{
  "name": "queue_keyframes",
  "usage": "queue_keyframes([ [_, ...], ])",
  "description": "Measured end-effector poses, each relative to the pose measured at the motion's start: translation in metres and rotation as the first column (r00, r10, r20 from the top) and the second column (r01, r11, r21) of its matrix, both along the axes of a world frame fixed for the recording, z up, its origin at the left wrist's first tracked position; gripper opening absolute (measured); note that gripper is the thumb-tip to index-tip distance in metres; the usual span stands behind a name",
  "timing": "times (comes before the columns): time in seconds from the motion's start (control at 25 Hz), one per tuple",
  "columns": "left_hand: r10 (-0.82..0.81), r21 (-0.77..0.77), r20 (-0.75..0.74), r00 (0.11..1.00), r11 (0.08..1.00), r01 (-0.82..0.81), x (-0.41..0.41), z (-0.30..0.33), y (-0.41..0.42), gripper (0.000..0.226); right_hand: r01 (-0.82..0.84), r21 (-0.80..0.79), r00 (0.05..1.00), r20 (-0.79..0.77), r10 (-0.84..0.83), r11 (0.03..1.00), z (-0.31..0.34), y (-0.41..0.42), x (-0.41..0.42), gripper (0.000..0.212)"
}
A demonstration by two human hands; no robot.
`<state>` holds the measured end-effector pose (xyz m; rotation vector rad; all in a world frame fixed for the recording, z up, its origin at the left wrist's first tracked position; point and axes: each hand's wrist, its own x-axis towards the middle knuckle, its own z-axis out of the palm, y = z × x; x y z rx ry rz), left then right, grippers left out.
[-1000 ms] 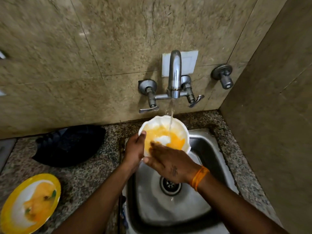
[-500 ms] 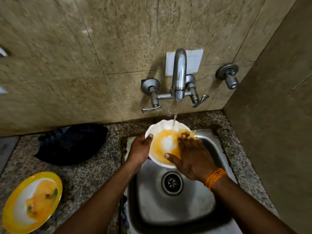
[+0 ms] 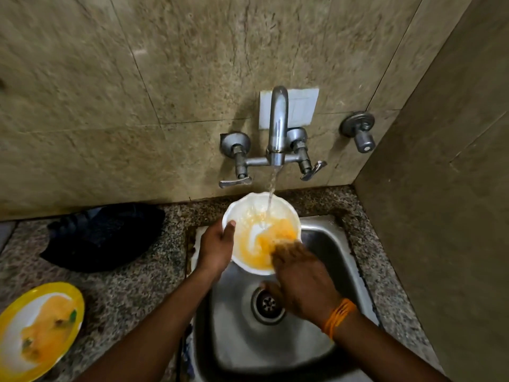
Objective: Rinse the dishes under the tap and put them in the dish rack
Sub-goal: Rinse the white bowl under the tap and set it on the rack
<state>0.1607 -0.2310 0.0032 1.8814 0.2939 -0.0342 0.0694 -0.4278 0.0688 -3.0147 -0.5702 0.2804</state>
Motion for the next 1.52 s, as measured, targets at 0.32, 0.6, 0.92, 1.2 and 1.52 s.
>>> queue_keyframes([
  [0.32, 0.146, 0.143, 0.082, 0.986, 0.977, -0.157, -0.023, 0.002, -0.036, 0.034, 0.104, 0.337, 0.993, -0.084, -0.080, 0.936, -0.008, 0.050, -0.010, 0.052],
  [0.6, 0.006, -0.016, -0.013, 1.000, 1.000, -0.006, 0.001, 0.007, 0.000, 0.029, 0.069, -0.056, 0.992, 0.114, -0.063, 0.996, -0.011, -0.009, 0.011, 0.060],
  [0.92, 0.109, -0.665, -0.220, 0.969, 0.710, -0.231, -0.036, 0.026, -0.042, 0.037, 0.068, 0.282, 0.982, 0.150, -0.114, 0.957, -0.005, 0.041, 0.005, 0.058],
  [1.2, -0.197, -0.582, -0.449, 0.872, 0.804, -0.118, -0.007, 0.042, 0.020, 0.047, -0.089, -0.027, 0.977, 0.191, 0.092, 0.996, 0.011, -0.015, 0.019, 0.056],
  [1.52, -0.007, -0.823, -0.245, 0.970, 0.530, -0.204, -0.047, 0.021, -0.024, 0.061, -0.073, 0.044, 0.968, 0.244, 0.060, 0.996, 0.006, 0.030, 0.001, 0.043],
])
